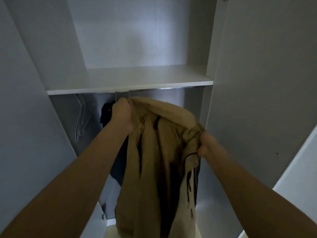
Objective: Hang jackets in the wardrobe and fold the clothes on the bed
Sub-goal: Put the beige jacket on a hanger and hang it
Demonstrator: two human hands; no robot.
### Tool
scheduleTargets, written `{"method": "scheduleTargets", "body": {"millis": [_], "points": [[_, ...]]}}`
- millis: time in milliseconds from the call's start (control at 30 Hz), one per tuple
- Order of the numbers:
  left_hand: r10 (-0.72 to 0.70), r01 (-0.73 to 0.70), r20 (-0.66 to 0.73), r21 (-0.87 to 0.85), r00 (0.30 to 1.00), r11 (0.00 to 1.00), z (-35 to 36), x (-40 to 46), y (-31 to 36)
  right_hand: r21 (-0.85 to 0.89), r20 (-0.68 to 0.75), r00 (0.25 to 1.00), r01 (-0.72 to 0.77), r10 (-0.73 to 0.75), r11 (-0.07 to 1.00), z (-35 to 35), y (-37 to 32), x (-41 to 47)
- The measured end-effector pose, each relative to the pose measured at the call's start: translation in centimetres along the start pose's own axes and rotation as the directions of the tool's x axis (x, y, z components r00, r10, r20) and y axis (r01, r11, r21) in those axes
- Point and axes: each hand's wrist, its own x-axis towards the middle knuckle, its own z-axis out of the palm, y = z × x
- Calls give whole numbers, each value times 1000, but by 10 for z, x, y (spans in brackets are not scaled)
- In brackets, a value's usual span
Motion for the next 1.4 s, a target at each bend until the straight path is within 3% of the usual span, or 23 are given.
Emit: {"method": "scheduleTargets", "body": {"millis": [67,167,267,367,467,500,567,633,700,800,1067,1400], "points": [[-70,71,-23,31,997,997,-24,5,-9,116,121,992,-31,17,993,17,-15,-1],[-193,193,-9,129,981,973,-59,19,-36,142,176,983,15,-40,990,53,-33,-5],[-243,218,14,398,970,891,-69,35,-58,225,235,961,92,-146,970,93,-27,4],[-445,313,26,673,895,670,-88,60,-59,245,198,944,211,-262,946,138,-22,20],[-547,250,-27,907,837,338,-121,116,-45,173,203,932,267,-300,948,177,-16,37],[-529,218,-37,934,848,284,-134,136,-38,113,219,934,263,-283,958,190,-12,40],[-344,177,-94,960,934,219,-161,181,-23,-6,249,937,256,-246,967,217,-5,42],[-89,126,-123,992,988,29,-188,223,-5,-86,270,932,275,-243,958,240,3,43],[47,144,-139,979,989,-143,-215,261,9,-133,288,925,294,-247,946,259,10,48],[63,281,-276,903,959,-326,-245,295,28,-201,299,925,302,-235,932,280,16,57],[200,263,-187,832,962,-488,-279,350,26,-324,255,963,175,-92,930,311,28,96],[170,236,-171,826,970,-513,-284,386,22,-340,274,961,71,26,938,342,51,112]]}}
